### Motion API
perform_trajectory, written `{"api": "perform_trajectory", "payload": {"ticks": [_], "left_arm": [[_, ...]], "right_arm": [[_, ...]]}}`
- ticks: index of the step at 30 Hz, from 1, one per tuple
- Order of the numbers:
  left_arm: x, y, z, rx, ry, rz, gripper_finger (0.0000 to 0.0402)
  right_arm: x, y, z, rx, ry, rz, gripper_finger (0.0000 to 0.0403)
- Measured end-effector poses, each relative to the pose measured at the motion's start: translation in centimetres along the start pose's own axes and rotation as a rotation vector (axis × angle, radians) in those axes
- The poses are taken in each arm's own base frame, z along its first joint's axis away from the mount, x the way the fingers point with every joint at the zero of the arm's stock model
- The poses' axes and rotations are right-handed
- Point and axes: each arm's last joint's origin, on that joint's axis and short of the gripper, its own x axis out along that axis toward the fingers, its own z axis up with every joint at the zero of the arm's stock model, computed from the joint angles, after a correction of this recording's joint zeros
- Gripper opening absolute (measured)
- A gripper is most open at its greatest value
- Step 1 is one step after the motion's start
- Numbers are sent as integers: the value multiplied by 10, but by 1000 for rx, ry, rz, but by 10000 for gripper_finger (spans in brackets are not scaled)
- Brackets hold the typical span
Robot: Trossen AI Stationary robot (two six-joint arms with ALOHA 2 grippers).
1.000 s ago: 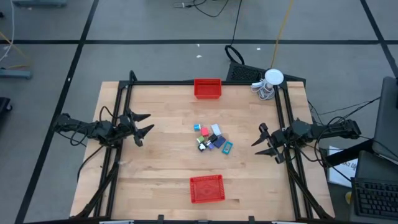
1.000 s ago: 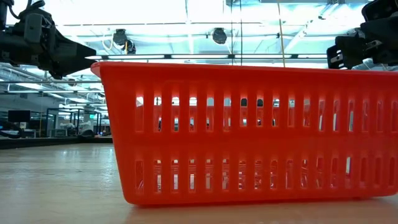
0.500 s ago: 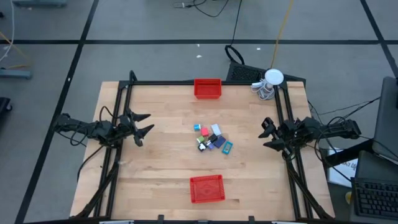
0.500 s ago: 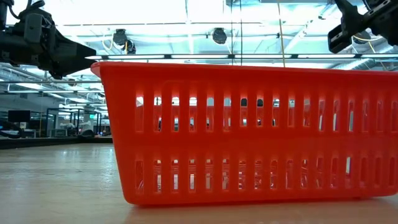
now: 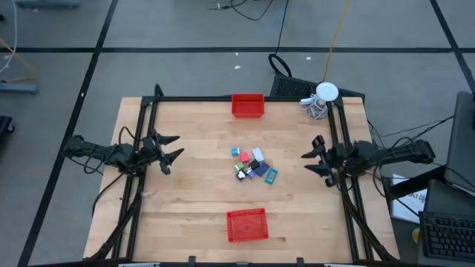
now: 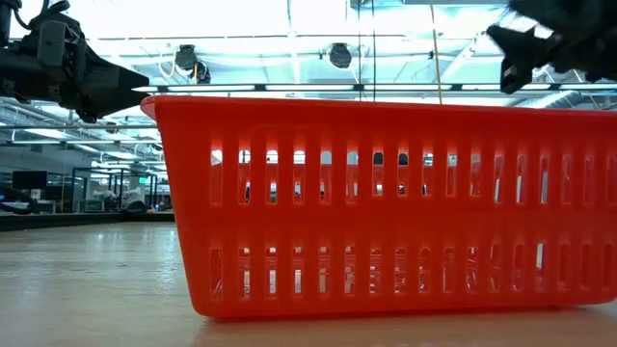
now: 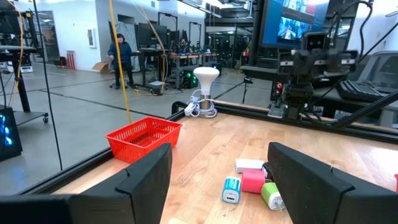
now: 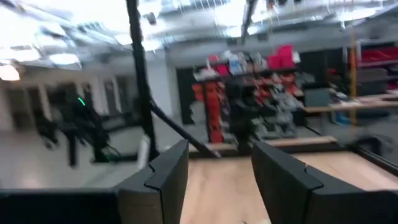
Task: Pick & Place Office items
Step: Put the blue timer into the top orange bin
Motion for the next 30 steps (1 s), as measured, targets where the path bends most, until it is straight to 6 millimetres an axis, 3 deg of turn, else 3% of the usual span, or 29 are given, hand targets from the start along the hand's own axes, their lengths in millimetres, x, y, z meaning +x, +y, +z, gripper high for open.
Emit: {"api": "perform_trajectory", "payload": {"ticks": [7, 10, 16, 19, 27, 30], "left_arm": [[0, 0, 0, 0, 0, 0, 269], [0, 0, 0, 0, 0, 0, 269], [0, 0, 0, 0, 0, 0, 269], [0, 0, 0, 0, 0, -1, 269], [0, 0, 0, 0, 0, -1, 269], [0, 0, 0, 0, 0, -1, 269]], "right_arm": [[17, -5, -18, 23, 122, -130, 201], [23, -7, -34, 29, 275, -169, 239], [54, -6, -46, 39, 576, -243, 303], [66, -5, -60, -44, 742, -304, 308], [104, -1, -84, -133, 903, -217, 290], [110, -2, -97, -138, 964, -226, 285]]}}
